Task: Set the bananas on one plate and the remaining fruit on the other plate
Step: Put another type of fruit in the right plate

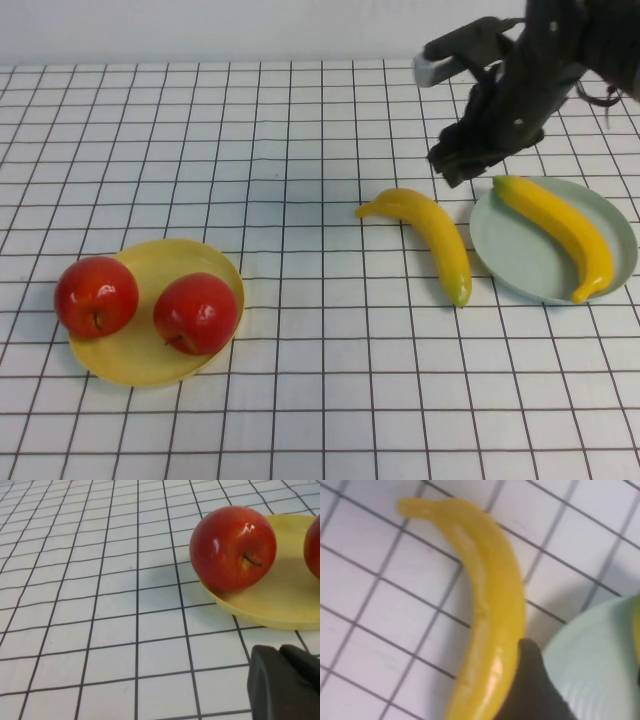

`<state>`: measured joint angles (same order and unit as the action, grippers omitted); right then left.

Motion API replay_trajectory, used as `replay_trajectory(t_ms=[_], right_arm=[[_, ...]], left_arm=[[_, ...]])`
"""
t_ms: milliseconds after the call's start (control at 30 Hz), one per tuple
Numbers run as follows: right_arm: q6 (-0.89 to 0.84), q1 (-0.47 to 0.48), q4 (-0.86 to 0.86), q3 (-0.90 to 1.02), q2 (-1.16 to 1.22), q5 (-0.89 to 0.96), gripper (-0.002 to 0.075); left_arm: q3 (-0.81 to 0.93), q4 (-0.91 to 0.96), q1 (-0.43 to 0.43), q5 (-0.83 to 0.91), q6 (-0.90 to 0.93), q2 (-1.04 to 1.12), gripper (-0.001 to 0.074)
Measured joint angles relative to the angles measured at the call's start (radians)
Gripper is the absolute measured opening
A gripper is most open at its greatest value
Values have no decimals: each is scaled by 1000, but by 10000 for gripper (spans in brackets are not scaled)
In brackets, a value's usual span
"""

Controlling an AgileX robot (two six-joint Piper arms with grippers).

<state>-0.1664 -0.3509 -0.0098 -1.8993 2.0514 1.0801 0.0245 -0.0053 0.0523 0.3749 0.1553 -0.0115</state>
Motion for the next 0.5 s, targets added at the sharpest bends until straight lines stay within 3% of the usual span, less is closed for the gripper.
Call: replay_trajectory(t_ms=[233, 500], right_arm=[[-14, -73, 31, -11, 112, 0, 394], [-18, -84, -34, -22, 165, -6, 395]], left_arm=[[0, 0, 0, 0, 0, 0, -4], [0, 0, 0, 0, 0, 0, -3]])
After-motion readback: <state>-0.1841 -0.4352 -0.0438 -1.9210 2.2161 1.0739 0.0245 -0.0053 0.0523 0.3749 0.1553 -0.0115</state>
